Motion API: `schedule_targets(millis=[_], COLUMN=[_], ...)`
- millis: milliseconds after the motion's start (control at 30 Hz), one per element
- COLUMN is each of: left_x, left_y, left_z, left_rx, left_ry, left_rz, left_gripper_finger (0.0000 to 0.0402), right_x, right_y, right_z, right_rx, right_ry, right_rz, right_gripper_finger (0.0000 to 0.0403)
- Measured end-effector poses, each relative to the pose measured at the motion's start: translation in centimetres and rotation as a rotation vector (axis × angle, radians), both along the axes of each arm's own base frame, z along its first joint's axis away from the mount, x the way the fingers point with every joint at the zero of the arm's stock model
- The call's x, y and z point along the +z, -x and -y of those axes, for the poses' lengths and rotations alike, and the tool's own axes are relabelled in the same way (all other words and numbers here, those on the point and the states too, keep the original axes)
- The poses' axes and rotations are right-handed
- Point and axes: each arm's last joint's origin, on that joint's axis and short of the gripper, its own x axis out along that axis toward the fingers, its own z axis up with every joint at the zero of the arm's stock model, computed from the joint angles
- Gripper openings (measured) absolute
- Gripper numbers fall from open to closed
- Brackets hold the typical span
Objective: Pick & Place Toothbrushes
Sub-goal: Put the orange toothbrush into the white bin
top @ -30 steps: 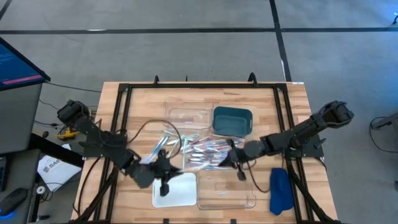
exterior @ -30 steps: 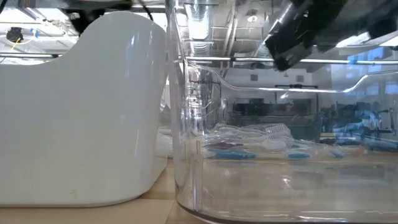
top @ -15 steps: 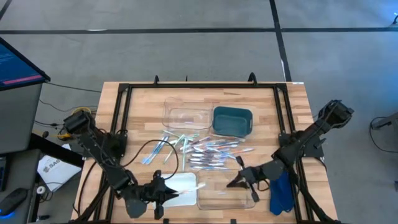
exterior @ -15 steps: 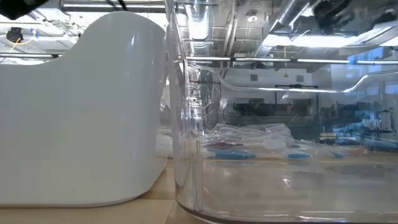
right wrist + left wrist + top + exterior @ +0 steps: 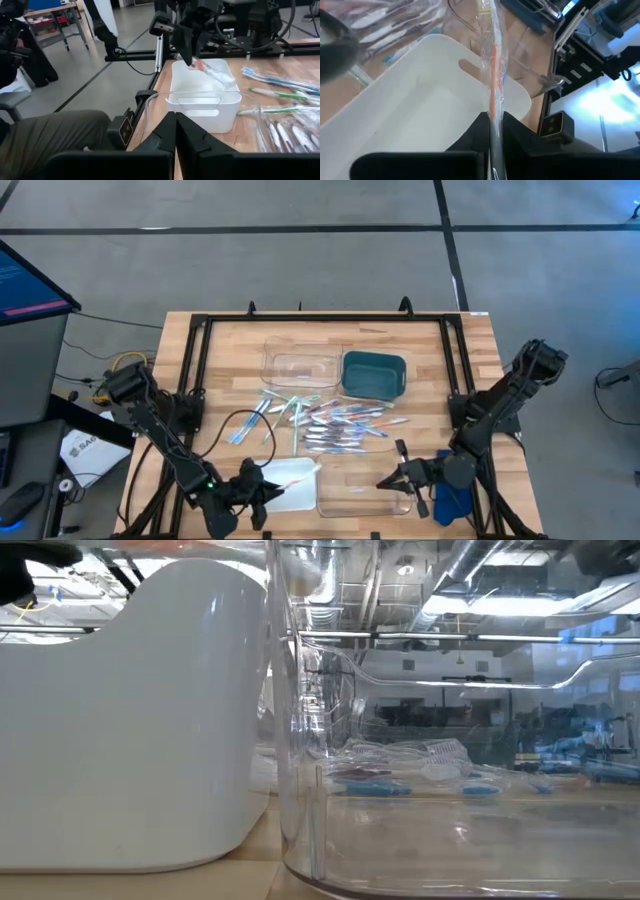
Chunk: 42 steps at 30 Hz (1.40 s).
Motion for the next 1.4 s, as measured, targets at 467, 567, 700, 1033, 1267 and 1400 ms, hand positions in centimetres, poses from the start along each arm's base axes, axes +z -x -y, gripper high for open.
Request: schedule_targets(millis=[467, 567, 700, 1033, 1267, 1400], left_x=[-0.8, -1.1, -1.1, -1.2, -1.2, -1.2], left_y=[1.5, 1.6, 1.3, 0.6, 0.4, 0.4], left_z=[0.0, -0.2, -0.5, -1.1, -1.3, -1.3], left_rx=[0.049, 0.060, 0.062, 0.073, 0.071, 0.070], left_ry=[0.094, 0.105, 0.113, 0.124, 0.108, 0.107], left_rz=[-0.095, -0.137, -0.162, -0.190, -0.190, -0.190], left_gripper_finger=[0.0018, 0.0018, 0.0018, 0.0052, 0.0054, 0.0062], right_x=[0.0, 0.0, 0.0, 0.0, 0.0, 0.0], right_y=[-0.2, -0.2, -0.2, -0.2, -0.2, -0.2], right_z=[0.2, 0.2, 0.2, 0.2, 0.2, 0.2], right_rx=[-0.010, -0.010, -0.009, -0.010, -0.010, -0.009], right_ry=[-0.001, 0.000, 0.001, 0.002, 0.002, 0.006], right_rz=[0.002, 0.002, 0.003, 0.003, 0.003, 0.004], right_gripper_finger=[0.0000, 0.0000, 0.0000, 0.0000, 0.0000, 0.0000])
